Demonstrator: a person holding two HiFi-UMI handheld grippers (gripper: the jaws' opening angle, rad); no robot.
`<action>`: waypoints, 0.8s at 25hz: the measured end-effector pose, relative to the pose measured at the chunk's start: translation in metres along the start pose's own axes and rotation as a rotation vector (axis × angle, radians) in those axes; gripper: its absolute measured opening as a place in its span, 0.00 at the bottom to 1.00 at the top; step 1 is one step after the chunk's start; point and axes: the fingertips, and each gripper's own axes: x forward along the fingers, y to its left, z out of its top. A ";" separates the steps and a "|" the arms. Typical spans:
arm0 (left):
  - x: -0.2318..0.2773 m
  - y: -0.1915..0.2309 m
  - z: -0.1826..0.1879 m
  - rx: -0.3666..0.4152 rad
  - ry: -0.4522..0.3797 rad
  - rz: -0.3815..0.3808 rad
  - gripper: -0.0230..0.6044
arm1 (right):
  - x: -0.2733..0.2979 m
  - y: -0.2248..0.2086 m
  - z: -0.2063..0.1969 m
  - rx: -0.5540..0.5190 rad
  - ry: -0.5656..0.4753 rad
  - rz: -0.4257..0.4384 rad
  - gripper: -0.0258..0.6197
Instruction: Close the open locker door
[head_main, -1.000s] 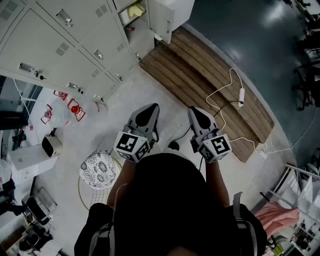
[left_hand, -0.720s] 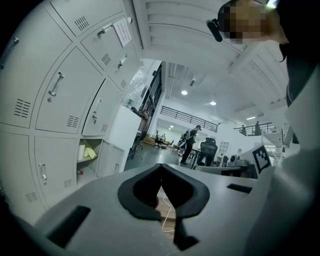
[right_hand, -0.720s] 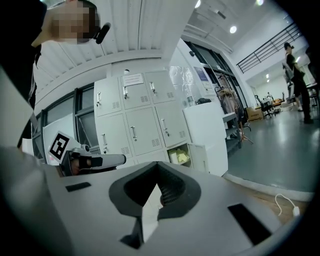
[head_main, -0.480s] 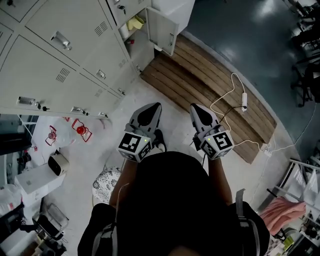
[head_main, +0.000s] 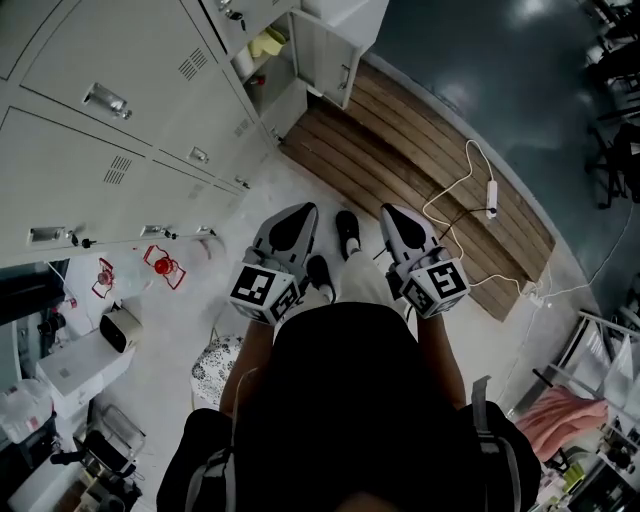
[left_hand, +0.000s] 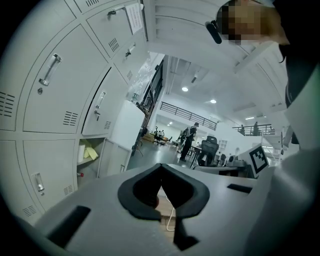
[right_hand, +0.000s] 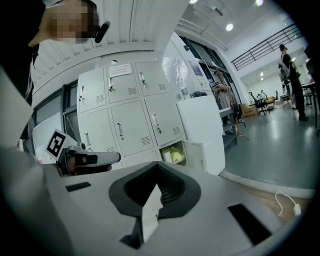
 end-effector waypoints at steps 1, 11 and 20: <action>0.005 0.003 0.000 -0.003 0.002 0.004 0.06 | 0.005 -0.004 0.001 0.000 0.002 0.006 0.05; 0.079 0.037 0.033 -0.004 -0.006 0.068 0.06 | 0.090 -0.068 0.042 -0.008 -0.011 0.102 0.05; 0.150 0.057 0.068 0.022 -0.020 0.132 0.06 | 0.158 -0.129 0.075 -0.037 0.008 0.192 0.05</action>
